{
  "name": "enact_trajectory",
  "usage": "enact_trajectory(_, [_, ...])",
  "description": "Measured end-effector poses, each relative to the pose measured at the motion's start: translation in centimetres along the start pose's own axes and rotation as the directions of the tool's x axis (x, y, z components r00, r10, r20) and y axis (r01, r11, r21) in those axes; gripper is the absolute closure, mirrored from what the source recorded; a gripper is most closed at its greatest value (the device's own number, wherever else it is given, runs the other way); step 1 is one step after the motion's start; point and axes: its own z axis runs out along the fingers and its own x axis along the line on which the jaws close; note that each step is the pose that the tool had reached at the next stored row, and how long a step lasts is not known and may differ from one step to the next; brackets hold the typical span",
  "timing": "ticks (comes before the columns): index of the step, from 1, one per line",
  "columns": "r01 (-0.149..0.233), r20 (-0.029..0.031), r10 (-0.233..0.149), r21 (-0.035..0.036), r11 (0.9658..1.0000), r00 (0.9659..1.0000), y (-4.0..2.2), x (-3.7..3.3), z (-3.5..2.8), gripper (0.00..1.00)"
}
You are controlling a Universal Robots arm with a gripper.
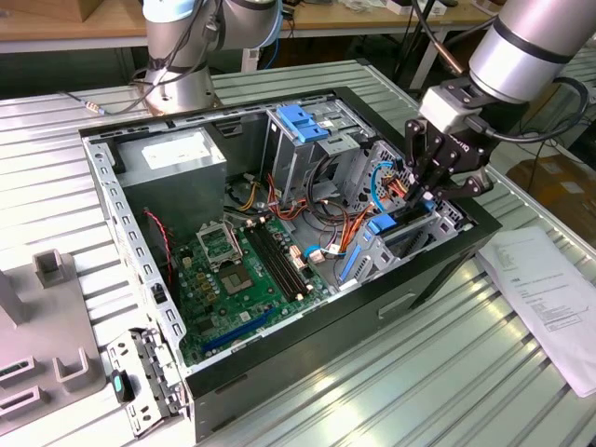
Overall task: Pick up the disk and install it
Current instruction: 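Insert the first disk wire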
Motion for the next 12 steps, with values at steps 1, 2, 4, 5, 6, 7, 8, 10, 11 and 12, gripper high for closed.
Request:
enact_trajectory(1, [0.000,0.0006,0.000,-0.0001,1.0000,1.0000,0.00,0.00,0.05,0.83])
enact_trajectory(2, [0.000,0.0013,0.000,-0.0001,1.0000,1.0000,0.00,0.01,0.12,0.83])
enact_trajectory(4, [0.000,0.0020,0.000,0.0000,1.0000,1.0000,0.00,0.01,0.17,0.83])
enact_trajectory(5, [0.000,0.0024,0.000,0.0000,1.0000,1.0000,0.00,0.01,0.19,0.83])
enact_trajectory(6, [0.000,0.0026,0.000,0.0000,1.0000,1.0000,0.00,0.01,0.18,0.83])
enact_trajectory(7, [0.000,0.0029,0.000,0.0000,1.0000,1.0000,0.00,0.01,0.13,0.83])
enact_trajectory(8, [0.000,0.0031,0.000,0.0001,1.0000,1.0000,0.00,0.01,0.04,0.83])
enact_trajectory(10, [0.000,0.0027,0.000,0.0000,1.0000,1.0000,0.00,0.00,-0.15,0.83])
enact_trajectory(11, [0.000,0.0029,0.000,0.0000,1.0000,1.0000,0.01,0.00,-0.15,0.83])
enact_trajectory(12, [0.000,0.0026,0.000,0.0000,1.0000,1.0000,0.00,0.00,-0.17,0.83])
